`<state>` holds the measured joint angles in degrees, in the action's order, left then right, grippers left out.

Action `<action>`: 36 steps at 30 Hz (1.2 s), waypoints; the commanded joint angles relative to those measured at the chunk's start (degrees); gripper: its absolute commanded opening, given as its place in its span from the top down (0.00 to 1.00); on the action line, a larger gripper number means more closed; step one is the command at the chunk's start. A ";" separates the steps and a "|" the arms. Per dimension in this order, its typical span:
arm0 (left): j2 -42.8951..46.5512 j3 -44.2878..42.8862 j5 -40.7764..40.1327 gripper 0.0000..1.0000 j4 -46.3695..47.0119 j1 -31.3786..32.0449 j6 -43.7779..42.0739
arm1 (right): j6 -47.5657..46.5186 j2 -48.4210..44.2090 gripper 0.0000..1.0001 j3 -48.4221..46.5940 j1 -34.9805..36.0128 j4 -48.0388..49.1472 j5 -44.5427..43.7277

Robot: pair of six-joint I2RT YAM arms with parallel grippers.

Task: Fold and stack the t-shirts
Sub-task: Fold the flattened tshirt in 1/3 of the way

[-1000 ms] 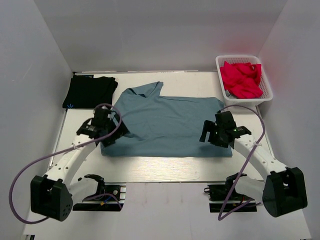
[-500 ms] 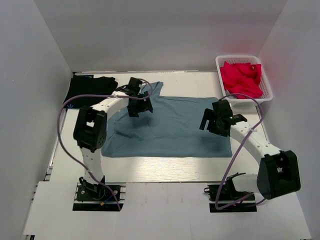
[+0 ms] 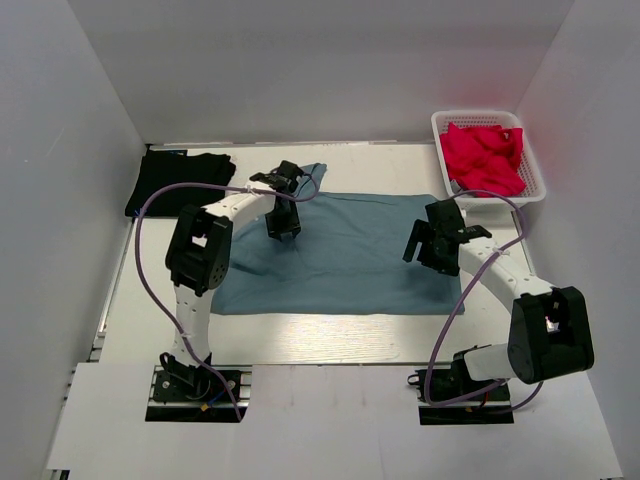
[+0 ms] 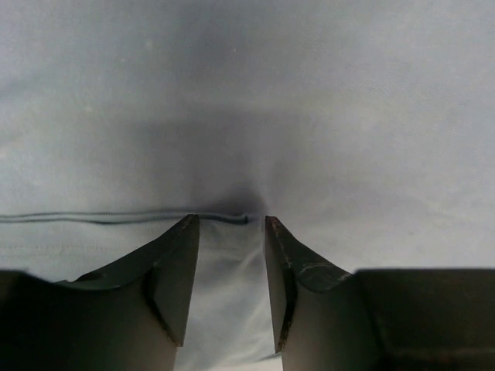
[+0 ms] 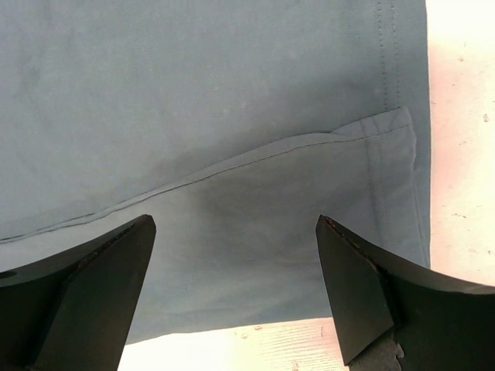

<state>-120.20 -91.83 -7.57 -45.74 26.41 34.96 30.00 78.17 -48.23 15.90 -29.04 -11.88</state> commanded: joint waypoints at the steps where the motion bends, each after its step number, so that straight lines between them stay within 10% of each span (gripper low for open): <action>1: -0.38 -2.12 -1.83 0.51 -1.64 0.83 0.11 | -0.20 0.14 0.10 -0.38 -0.52 0.30 -0.60; 9: -1.44 -3.26 -1.22 0.56 -2.25 0.83 0.11 | -0.73 0.14 0.10 -0.11 -1.31 0.91 0.37; 16: -0.21 -3.27 -1.22 1.00 -2.25 1.35 0.11 | -0.91 0.31 0.10 0.06 -1.75 1.18 1.33; 36: -2.14 -11.96 -0.77 1.00 -1.54 6.54 -9.74 | -1.43 -0.30 0.10 0.41 -2.10 2.23 2.12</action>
<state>-121.78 -100.09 -7.94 -47.46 32.29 27.14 29.32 78.37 -47.90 14.17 -28.23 -10.28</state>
